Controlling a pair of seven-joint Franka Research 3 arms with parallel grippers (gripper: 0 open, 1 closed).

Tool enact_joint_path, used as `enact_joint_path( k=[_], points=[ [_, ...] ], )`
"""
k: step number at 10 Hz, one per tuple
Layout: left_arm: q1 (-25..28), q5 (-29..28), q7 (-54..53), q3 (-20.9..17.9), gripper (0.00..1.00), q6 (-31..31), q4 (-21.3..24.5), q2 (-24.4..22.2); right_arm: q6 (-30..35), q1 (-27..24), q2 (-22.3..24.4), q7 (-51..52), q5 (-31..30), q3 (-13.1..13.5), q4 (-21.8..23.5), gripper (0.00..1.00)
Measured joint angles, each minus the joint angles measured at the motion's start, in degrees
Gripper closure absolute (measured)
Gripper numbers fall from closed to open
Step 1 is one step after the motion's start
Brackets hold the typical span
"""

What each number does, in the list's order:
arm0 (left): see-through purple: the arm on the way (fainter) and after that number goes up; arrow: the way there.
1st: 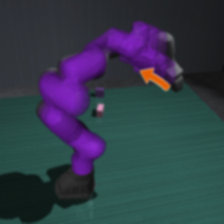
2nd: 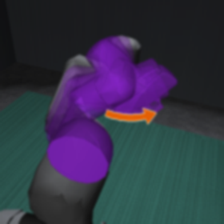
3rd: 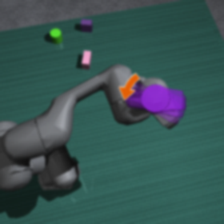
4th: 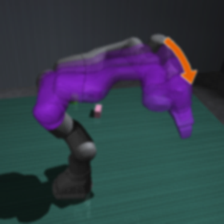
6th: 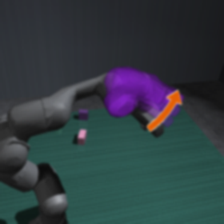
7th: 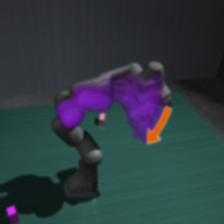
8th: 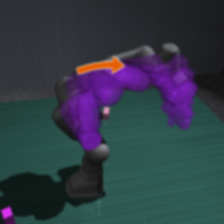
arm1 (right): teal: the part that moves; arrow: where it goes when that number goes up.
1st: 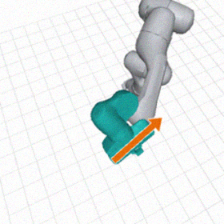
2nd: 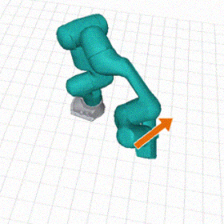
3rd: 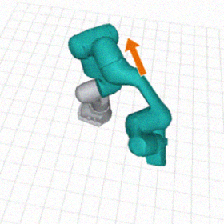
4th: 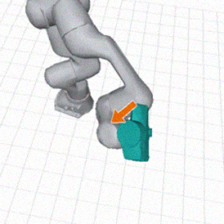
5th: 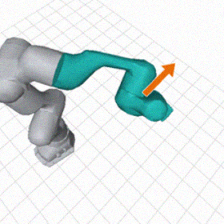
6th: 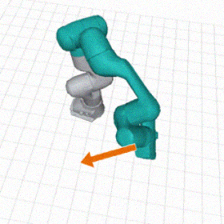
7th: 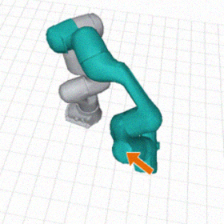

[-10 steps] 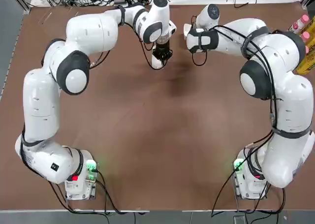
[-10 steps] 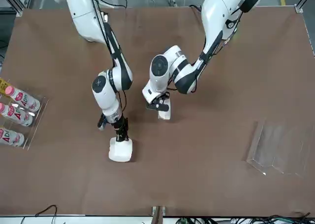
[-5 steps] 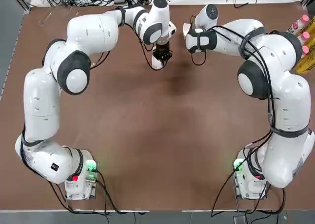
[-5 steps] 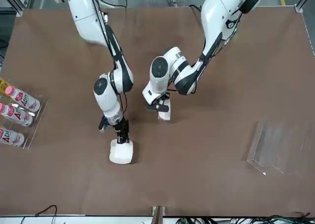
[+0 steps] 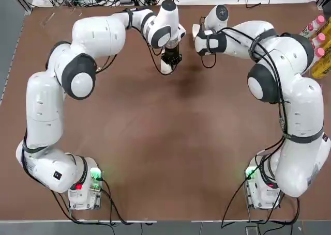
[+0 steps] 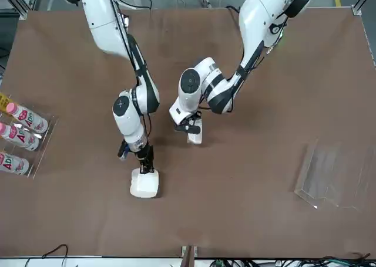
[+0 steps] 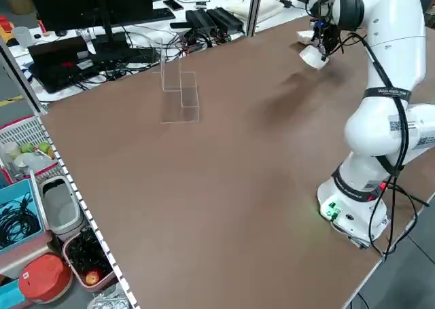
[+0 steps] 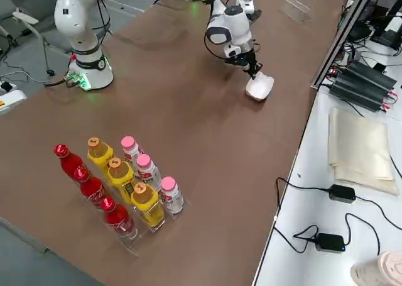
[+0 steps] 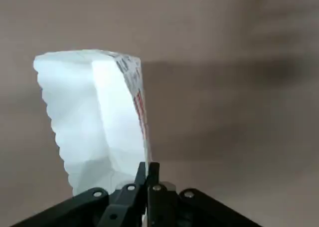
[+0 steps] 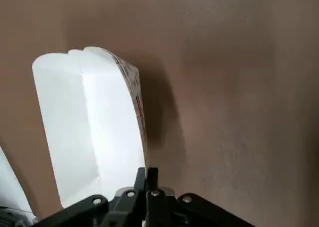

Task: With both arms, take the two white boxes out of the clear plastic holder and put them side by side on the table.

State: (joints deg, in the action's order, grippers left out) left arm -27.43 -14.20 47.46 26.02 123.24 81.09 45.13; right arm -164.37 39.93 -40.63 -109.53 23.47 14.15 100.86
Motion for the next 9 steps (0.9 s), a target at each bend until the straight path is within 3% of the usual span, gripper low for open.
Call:
enact_joint_path(
  k=[2, 5, 7, 9],
  points=[
    [-1.81, 0.00, 0.61, -0.03, 0.98, 4.99, 0.00, 2.38, -0.09, 0.08, -0.70, 0.00, -0.06, 0.03, -0.50, 0.99],
    [-2.96, 0.00, 0.82, -0.07, 0.97, 5.77, -0.01, 3.28, -0.09, 0.11, -1.42, 0.00, -0.07, 0.05, -1.44, 0.99],
    [-3.40, 0.00, 1.13, -0.15, 0.87, 6.61, -0.01, 3.57, -0.10, 0.12, -1.63, 0.01, -0.08, 0.07, -1.59, 0.98],
    [-3.31, 0.00, 1.22, -0.30, 0.58, 7.06, -0.18, 3.57, -0.33, 0.13, -1.72, 0.01, -0.09, 0.08, -1.60, 0.99]
  ],
)
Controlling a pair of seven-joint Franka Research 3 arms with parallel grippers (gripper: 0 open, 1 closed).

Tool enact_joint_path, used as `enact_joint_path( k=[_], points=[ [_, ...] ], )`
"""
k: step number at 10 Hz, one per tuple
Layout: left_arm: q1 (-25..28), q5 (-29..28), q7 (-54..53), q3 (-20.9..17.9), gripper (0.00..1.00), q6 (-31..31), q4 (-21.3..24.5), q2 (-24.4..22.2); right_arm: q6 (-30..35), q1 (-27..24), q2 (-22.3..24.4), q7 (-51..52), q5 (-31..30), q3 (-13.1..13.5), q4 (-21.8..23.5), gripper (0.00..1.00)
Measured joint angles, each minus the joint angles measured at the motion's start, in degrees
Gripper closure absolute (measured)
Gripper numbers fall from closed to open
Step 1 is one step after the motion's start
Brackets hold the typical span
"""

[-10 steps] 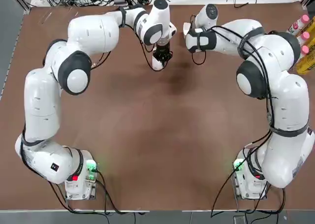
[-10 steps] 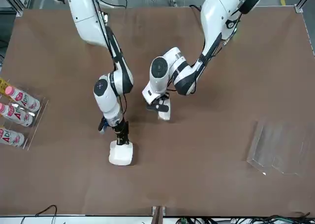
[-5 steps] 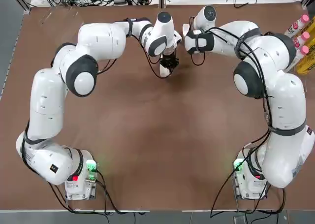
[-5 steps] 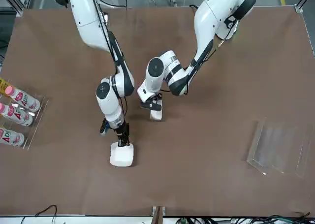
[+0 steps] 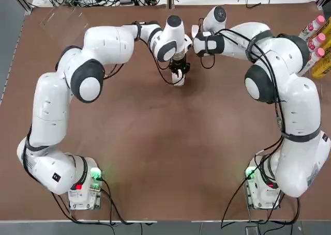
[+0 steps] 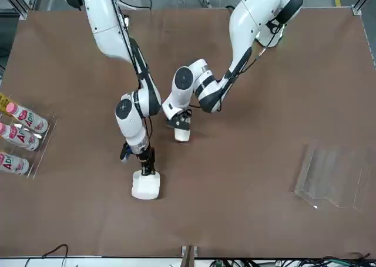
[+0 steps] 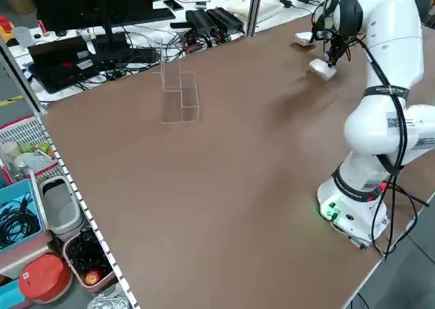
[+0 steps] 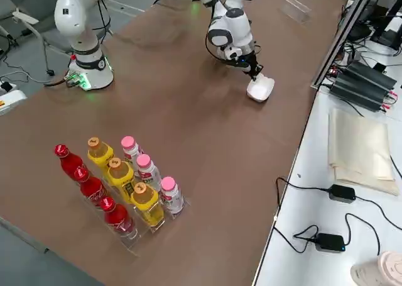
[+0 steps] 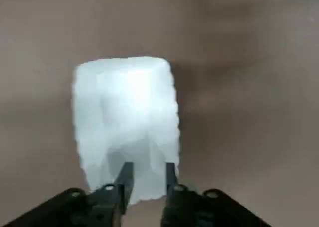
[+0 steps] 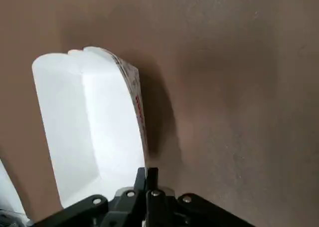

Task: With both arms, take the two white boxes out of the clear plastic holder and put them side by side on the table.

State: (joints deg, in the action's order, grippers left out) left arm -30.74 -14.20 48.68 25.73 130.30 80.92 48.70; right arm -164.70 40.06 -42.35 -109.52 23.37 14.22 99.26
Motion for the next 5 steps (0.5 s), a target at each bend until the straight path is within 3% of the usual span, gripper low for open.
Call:
enact_joint_path(
  k=[1, 2, 4, 5],
  points=[
    [0.22, 0.00, 0.00, -0.14, 0.44, 0.01, -0.09, 0.00, -0.66, 0.00, -0.11, 0.00, 0.00, 0.01, 0.00, 0.95],
    [0.68, 0.00, 0.00, -0.30, 0.32, -0.04, -0.11, -0.01, -1.17, 0.00, -0.29, 0.02, -0.02, 0.01, 0.00, 0.82],
    [2.60, -0.02, 0.00, -0.43, 0.03, -1.39, -0.22, -0.22, -1.36, 0.01, -0.51, 0.05, -0.05, 0.02, 0.00, 0.72],
    [3.88, -0.02, 0.00, -0.36, 0.00, -2.91, -0.47, -0.74, -1.45, 0.02, -0.55, 0.05, -0.06, 0.03, -0.01, 0.68]
  ],
)
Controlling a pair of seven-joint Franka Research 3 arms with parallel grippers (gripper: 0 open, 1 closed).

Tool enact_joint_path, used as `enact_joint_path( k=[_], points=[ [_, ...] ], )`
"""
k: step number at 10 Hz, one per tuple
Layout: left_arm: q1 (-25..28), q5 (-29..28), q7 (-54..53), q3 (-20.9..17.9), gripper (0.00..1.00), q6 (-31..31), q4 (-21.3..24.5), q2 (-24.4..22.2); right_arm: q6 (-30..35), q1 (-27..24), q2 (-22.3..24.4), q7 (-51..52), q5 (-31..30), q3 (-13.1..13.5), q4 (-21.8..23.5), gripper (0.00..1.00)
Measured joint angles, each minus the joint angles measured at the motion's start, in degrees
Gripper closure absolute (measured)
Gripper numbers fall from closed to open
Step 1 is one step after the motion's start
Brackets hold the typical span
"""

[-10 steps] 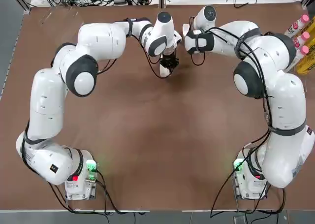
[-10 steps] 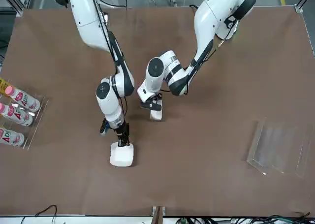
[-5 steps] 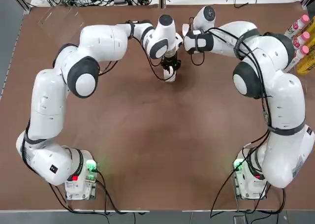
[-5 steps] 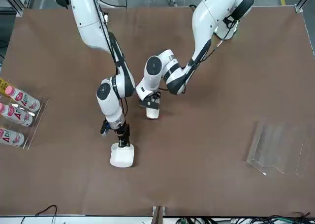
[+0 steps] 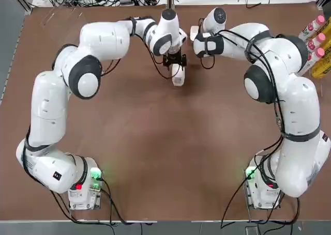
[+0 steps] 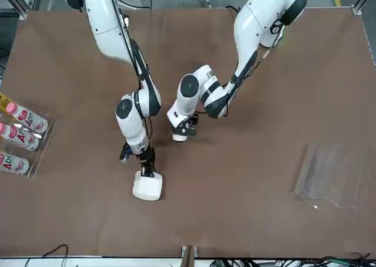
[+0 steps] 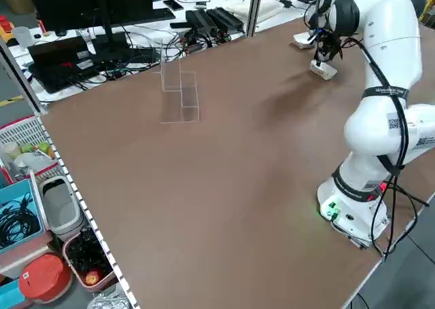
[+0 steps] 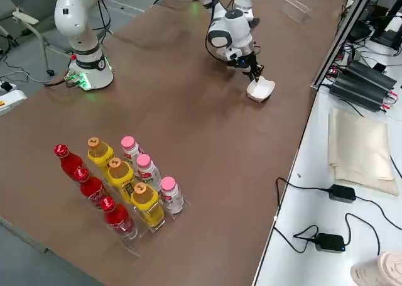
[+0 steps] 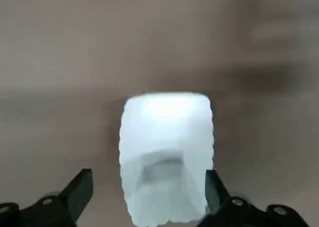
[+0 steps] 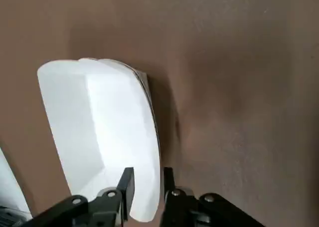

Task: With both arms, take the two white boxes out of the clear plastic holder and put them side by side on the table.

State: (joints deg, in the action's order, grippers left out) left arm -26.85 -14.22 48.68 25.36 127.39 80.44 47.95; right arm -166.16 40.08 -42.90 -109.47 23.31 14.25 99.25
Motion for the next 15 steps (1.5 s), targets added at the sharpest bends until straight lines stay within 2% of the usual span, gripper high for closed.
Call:
enact_joint_path(
  k=[3, 6, 7, 9, 12, 13, 15],
  points=[
    [4.52, 0.00, -0.01, 0.37, 0.00, -5.83, -0.72, -3.60, -0.17, 0.03, -0.02, 0.00, -0.01, 0.05, -0.07, 0.55],
    [11.48, 0.00, -0.19, 0.25, 0.00, -13.99, -0.90, -7.97, 0.13, 0.08, -0.01, 0.02, -0.04, 0.20, -0.47, 0.10],
    [14.61, -0.01, -0.39, 0.29, 0.00, -16.67, -0.87, -10.29, 1.43, 0.11, 0.03, 0.05, -0.08, 0.44, -0.71, 0.00],
    [20.20, 0.00, -3.28, 0.43, 0.00, -19.98, 0.36, -15.85, 8.09, 0.15, 0.67, 0.10, -0.88, 0.81, -1.73, 0.00],
    [26.76, 0.58, -7.78, 0.52, 0.00, -25.02, 2.91, -21.56, 20.18, 2.79, 3.84, 1.35, -11.32, 0.46, -3.23, 0.00],
    [29.75, 2.19, -10.99, 0.61, 0.00, -26.08, 2.99, -22.76, 22.15, 5.07, 4.29, 4.23, -13.61, 0.32, -3.22, 0.00],
    [35.63, 4.70, -17.99, 0.64, 0.00, -29.10, 3.02, -25.36, 25.12, 8.76, 4.29, 16.84, -14.24, 0.28, -2.81, 0.00]
  ],
)
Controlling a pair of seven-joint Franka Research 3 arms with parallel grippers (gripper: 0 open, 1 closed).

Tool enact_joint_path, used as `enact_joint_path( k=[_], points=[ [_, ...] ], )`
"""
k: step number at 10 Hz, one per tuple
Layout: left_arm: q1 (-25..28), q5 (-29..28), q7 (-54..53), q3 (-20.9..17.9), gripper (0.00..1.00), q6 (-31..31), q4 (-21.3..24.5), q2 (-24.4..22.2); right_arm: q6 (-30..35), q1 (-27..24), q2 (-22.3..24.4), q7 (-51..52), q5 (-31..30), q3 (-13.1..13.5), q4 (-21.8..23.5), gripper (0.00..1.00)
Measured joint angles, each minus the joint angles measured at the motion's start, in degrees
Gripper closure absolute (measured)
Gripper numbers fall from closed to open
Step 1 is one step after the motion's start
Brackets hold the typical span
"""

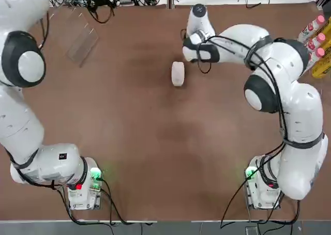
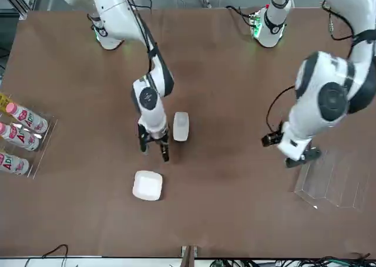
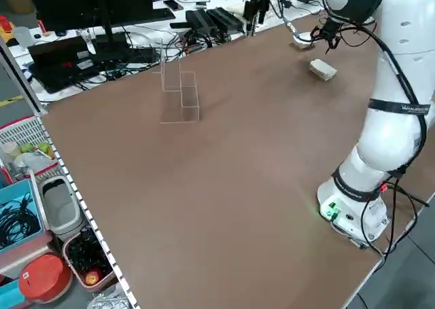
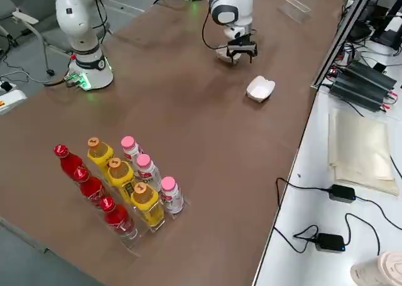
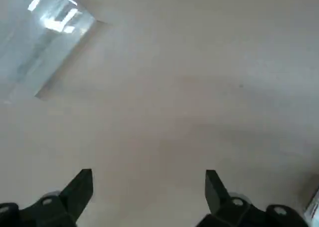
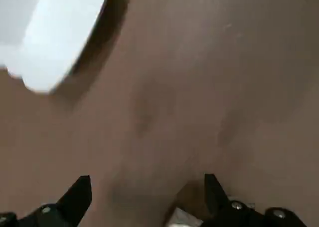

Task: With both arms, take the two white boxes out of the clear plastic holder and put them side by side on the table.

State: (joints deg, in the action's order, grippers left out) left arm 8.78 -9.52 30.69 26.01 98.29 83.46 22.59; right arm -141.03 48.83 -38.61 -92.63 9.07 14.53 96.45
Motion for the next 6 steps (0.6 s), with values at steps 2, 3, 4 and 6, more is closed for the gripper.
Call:
enact_joint_path(
  k=[2, 3, 4, 6],
  points=[
    [1.82, 0.22, -2.89, -0.66, 0.00, -2.25, 0.00, -2.43, 2.60, 0.33, -0.01, 13.97, -0.07, 0.00, 0.52, 0.00],
    [1.56, 0.77, -5.02, -2.38, 0.00, -3.44, -0.01, -3.45, 4.35, 0.06, 0.00, 20.67, 0.00, 0.01, 0.59, 0.00],
    [1.39, 1.69, -7.56, -4.28, 0.00, -4.38, -0.03, -4.52, 5.46, -0.23, 0.01, 25.64, 0.47, 0.02, 0.60, 0.01],
    [1.09, 2.20, -12.78, -7.55, 0.00, -6.55, -0.08, -6.90, 7.50, -0.50, 0.39, 34.38, 4.44, 0.02, 0.59, 0.01]
  ],
)
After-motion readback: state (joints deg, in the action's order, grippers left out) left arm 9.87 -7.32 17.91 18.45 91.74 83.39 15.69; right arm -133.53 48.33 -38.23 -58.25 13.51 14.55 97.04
